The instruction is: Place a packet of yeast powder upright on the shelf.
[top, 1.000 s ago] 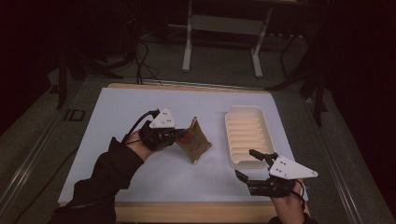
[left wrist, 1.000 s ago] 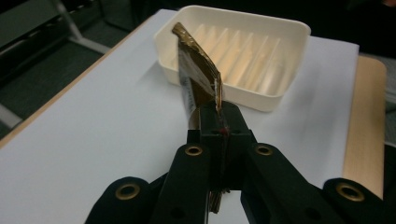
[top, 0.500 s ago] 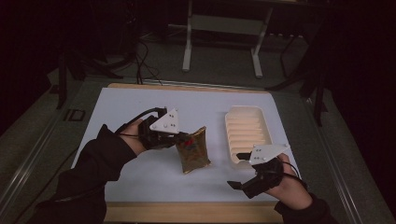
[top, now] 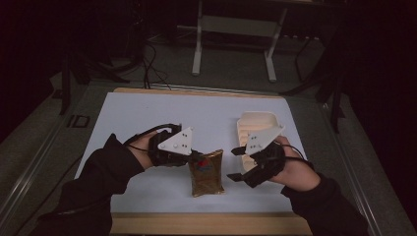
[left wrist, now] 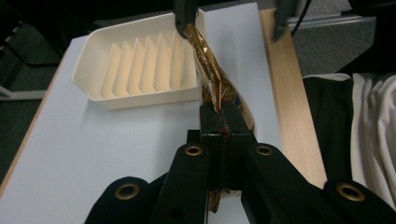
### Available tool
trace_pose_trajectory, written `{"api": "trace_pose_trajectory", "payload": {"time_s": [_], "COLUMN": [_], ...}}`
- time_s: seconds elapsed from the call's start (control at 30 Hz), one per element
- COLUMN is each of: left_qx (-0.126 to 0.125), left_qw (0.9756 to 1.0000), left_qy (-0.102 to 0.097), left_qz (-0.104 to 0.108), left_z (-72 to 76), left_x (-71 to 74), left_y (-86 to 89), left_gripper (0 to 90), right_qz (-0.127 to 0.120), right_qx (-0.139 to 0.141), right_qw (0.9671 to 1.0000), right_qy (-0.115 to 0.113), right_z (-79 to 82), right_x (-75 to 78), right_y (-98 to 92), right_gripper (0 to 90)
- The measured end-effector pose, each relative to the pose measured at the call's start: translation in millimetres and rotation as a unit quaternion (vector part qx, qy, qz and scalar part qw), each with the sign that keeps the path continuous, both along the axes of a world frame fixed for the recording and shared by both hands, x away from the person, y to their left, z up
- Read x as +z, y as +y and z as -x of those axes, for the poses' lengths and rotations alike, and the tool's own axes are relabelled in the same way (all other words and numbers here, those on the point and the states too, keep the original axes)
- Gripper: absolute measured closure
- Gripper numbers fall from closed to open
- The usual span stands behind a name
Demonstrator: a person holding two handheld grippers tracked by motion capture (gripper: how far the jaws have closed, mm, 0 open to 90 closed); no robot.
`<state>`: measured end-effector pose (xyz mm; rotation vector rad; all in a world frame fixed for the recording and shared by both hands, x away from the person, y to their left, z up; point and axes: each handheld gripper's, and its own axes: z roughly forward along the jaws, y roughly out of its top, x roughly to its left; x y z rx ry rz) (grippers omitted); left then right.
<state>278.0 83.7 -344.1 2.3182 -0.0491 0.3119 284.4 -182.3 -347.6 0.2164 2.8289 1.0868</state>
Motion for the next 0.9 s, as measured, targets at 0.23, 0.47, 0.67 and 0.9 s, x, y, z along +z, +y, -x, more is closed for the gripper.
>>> {"api": "trace_pose_trajectory", "payload": {"time_s": [0.23,0.47,0.67,0.9], "left_qx": [-0.012,-0.013,-0.011,-0.012], "left_qw": [0.9999,0.9999,0.9999,0.9998], "left_qy": [-0.005,0.002,0.005,0.010], "left_qz": [0.000,-0.001,0.001,0.011], "left_z": [0.1,-2.5,-3.5,-5.7], "left_x": [-0.1,-0.9,-1.9,-5.2], "left_y": [-6.0,-11.9,-15.5,-17.3], "left_gripper": [90.0,90.0,90.0,90.0], "right_qz": [0.025,0.067,0.115,0.144], "right_qx": [0.030,0.051,0.081,0.094], "right_qw": [0.9991,0.9957,0.9890,0.9844], "right_qy": [0.015,0.038,0.046,0.037], "right_z": [-17.3,-26.1,-27.8,-26.4], "right_x": [14.3,20.8,19.2,19.0], "right_y": [22.8,45.5,56.9,60.3], "right_gripper": [43.7,60.1,76.8,87.5]}}
